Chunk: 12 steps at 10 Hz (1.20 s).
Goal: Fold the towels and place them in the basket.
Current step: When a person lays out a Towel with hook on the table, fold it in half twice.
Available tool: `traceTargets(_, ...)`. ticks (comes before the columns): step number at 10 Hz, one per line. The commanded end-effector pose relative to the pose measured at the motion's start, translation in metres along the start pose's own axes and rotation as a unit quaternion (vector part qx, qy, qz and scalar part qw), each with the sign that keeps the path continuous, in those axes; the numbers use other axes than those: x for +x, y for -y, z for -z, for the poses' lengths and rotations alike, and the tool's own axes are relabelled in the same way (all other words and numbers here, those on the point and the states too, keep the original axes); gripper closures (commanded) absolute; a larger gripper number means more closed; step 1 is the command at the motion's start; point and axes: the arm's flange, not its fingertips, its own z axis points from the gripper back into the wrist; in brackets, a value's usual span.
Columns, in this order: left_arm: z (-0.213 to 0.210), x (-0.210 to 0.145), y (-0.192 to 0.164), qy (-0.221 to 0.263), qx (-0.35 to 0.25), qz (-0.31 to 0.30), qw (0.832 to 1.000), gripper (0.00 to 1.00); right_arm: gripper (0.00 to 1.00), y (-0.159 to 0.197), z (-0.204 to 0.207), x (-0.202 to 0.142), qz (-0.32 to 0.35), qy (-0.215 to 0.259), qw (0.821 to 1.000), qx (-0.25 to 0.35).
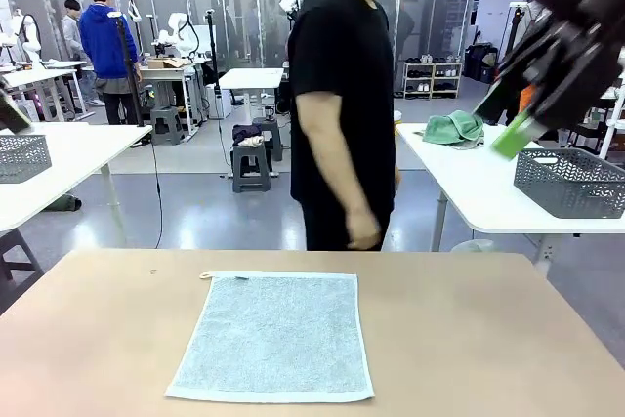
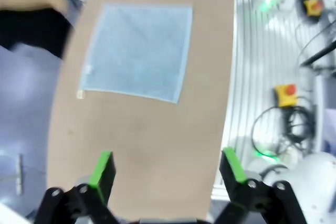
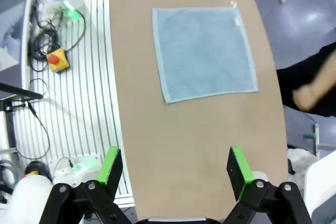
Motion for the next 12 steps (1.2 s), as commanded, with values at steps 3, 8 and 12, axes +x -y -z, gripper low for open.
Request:
traceTargets(3, 0.109, -0.008, 0.008, -0.077, -0.001, 0.019, 0.997, 0.00, 0.00, -0.002, 0.121, 0.011, 0.002, -0.072, 0.997, 0.017)
traceTargets(8, 0.182, -0.022, 0.010, -0.091, 0.009, 0.035, 0.995, 0.00, 0.00, 0.007, 0.189, -0.001, 0.013, -0.095, 0.995, 0.026)
traceTargets(12, 0.182, -0.023, 0.014, -0.088, -0.009, 0.046, 0.995, 0.00, 0.00, 0.005, 0.194, -0.003, 0.001, -0.101, 0.994, 0.031)
